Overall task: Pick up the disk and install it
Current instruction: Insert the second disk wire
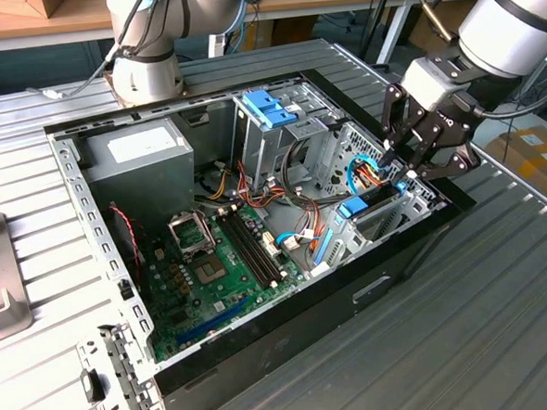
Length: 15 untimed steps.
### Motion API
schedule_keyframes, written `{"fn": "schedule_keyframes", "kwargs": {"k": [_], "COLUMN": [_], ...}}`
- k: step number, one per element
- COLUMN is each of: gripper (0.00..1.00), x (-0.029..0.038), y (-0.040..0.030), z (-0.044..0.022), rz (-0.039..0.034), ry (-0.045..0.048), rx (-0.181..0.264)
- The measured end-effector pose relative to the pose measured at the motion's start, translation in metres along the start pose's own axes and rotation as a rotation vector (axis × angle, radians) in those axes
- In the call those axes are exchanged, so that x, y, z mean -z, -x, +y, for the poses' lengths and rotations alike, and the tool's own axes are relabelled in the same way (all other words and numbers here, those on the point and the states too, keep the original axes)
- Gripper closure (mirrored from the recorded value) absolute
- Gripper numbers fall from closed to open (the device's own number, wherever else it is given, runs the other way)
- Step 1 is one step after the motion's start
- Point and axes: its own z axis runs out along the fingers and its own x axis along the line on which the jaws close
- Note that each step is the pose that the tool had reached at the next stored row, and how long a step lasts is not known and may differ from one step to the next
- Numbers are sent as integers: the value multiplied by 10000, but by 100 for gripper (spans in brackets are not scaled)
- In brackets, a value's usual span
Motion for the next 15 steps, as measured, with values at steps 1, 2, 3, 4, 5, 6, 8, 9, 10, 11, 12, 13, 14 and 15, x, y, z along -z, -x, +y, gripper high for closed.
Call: {"fn": "schedule_keyframes", "kwargs": {"k": [1, 2, 3, 4, 5, 6, 8, 9, 10, 11, 12, 13, 14, 15], "gripper": [64, 64, 64, 64, 64, 64, 64, 64, 64, 64, 64, 64, 65, 65], "x": [-5, -8, -15, -23, -29, -32, -33, -33, -33, -34, -33, -33, -33, -33], "y": [-1, -1, -2, -3, -4, -5, -5, -5, -5, -5, -5, -5, -5, -5], "z": [1, 1, 2, 2, 3, 2, 3, 3, 2, 3, 3, 3, 3, 3], "rz": [1, 7, 25, 40, 54, 65, 70, 71, 71, 71, 73, 74, 74, 75], "ry": [0, 0, 0, -1, -2, -2, -2, -2, -3, -2, -3, -3, -2, -3], "rx": [0, 0, 0, 0, -1, -1, -1, -1, -1, -1, -1, -1, -1, -1]}}
